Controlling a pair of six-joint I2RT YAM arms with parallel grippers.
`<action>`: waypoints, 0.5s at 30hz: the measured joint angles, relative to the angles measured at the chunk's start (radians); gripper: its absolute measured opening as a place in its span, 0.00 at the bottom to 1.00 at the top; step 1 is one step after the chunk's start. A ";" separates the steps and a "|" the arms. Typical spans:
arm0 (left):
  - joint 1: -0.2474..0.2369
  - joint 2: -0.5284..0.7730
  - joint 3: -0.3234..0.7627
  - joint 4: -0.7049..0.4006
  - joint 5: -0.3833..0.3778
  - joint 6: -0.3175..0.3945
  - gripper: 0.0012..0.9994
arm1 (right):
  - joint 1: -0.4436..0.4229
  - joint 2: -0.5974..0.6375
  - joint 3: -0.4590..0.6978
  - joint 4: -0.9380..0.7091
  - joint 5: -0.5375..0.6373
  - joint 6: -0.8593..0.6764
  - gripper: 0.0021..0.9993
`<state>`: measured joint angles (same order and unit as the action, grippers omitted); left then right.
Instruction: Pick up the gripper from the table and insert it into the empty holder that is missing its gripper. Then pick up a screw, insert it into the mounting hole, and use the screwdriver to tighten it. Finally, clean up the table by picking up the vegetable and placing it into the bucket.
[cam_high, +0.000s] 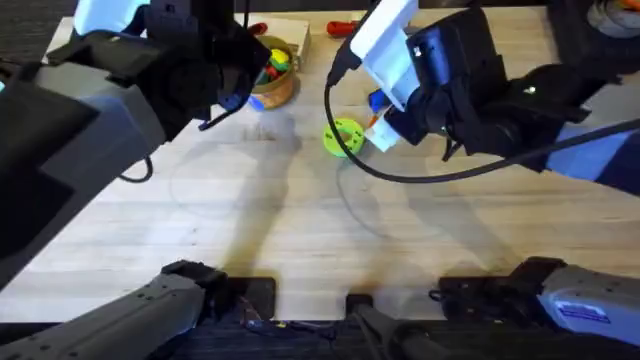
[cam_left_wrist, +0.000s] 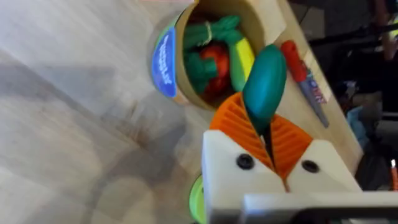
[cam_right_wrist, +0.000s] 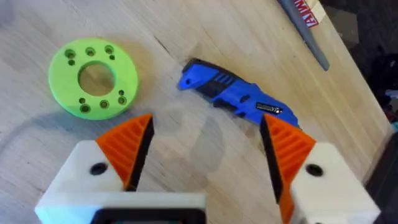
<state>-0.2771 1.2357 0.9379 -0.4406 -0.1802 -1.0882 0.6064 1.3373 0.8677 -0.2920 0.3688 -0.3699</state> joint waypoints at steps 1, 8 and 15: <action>0.000 0.009 0.000 0.036 -0.016 0.000 0.02 | 0.000 0.000 0.000 0.000 0.000 0.000 0.99; 0.001 0.137 0.000 0.250 -0.072 0.000 0.02 | 0.000 0.000 0.000 0.000 0.000 0.000 0.99; 0.039 0.183 0.000 0.266 -0.080 0.007 0.11 | 0.000 0.000 0.000 0.000 0.000 0.000 0.99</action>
<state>-0.2384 1.4185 0.9379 -0.1742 -0.2604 -1.0813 0.6064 1.3369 0.8677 -0.2920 0.3687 -0.3698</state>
